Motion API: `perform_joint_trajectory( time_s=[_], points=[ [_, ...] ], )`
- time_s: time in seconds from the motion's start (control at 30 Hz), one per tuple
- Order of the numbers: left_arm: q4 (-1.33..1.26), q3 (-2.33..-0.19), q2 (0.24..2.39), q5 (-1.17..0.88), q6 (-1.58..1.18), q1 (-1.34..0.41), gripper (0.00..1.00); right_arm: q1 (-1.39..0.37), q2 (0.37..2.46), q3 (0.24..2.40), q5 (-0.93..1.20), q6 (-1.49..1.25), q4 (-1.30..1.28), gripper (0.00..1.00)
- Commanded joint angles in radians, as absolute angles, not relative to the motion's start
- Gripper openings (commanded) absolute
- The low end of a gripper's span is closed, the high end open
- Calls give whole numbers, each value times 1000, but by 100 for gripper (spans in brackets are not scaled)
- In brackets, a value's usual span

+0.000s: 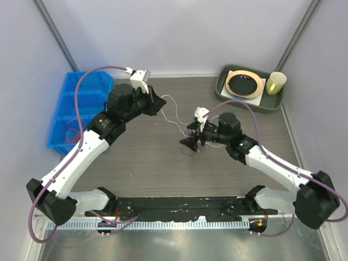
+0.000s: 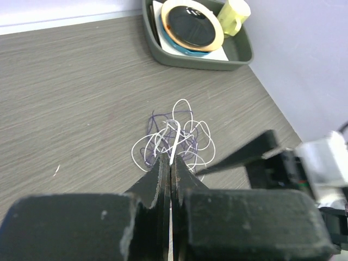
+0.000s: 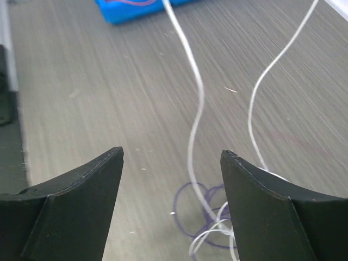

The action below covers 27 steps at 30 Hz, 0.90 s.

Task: Untangle the cables

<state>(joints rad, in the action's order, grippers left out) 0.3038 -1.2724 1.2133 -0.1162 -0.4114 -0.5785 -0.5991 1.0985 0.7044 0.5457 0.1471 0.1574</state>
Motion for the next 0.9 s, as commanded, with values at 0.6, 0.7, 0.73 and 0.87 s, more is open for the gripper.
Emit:
perform_joint_trajectory(
  time_s=[0.6,0.7,0.73,0.87],
  points=[
    [267,-1301,1134,65,-362,-641,0,-607,1528,864,247,308,466,1],
    [262,-1264,1124,248,-377,-641,0,-606,1433,938,184,319,344,1],
    [264,-1256,1127,285,-383,-641,0,-606,1410,1012,149,280,275,1],
    [258,-1224,1149,344,-419,-641,0,-607,1329,1202,81,178,129,1]
  ],
)
